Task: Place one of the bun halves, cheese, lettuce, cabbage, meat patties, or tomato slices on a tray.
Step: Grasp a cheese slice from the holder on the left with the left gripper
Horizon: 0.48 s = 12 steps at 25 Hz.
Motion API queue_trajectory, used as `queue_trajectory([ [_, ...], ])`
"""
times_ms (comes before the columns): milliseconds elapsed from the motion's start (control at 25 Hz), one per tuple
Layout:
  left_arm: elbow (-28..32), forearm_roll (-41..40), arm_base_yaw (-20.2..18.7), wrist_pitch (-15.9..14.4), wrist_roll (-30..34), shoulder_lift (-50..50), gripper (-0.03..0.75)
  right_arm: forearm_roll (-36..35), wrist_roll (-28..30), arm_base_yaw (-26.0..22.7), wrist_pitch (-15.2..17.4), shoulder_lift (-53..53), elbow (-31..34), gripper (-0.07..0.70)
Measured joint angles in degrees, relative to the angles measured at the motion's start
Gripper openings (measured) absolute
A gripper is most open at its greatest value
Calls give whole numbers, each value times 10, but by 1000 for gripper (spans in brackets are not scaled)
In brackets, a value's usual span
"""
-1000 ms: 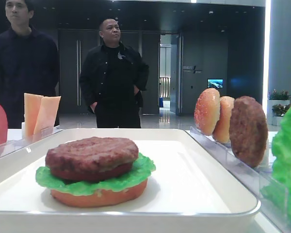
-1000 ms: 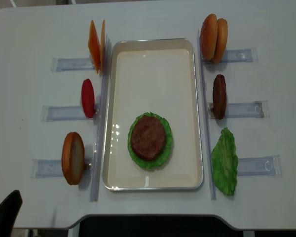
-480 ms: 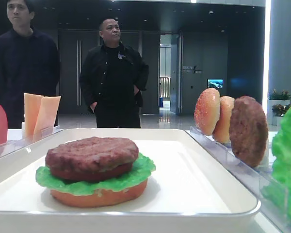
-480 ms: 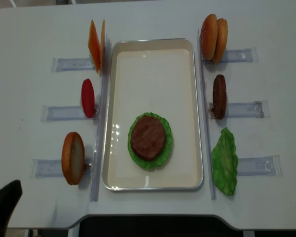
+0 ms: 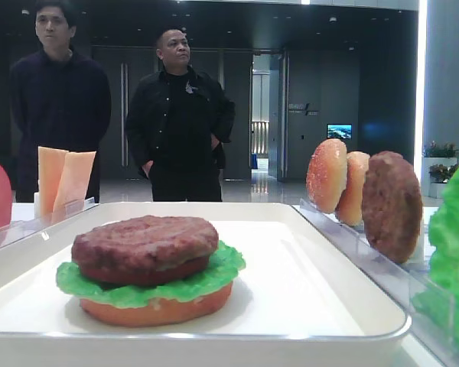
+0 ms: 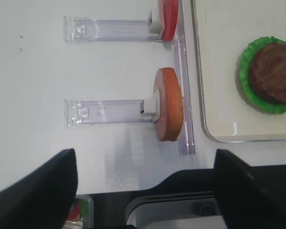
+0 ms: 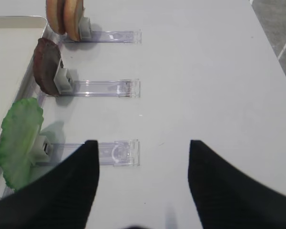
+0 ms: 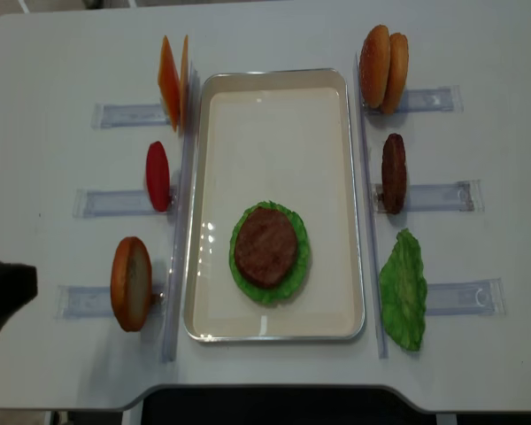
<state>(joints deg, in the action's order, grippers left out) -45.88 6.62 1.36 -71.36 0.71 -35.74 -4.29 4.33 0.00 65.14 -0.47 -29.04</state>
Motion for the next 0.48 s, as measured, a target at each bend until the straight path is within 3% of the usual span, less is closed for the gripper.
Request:
queue_trajectory([
  [480,-154,-3,0,-1,-1,-232,692,0,0,0,0,0,0,398],
])
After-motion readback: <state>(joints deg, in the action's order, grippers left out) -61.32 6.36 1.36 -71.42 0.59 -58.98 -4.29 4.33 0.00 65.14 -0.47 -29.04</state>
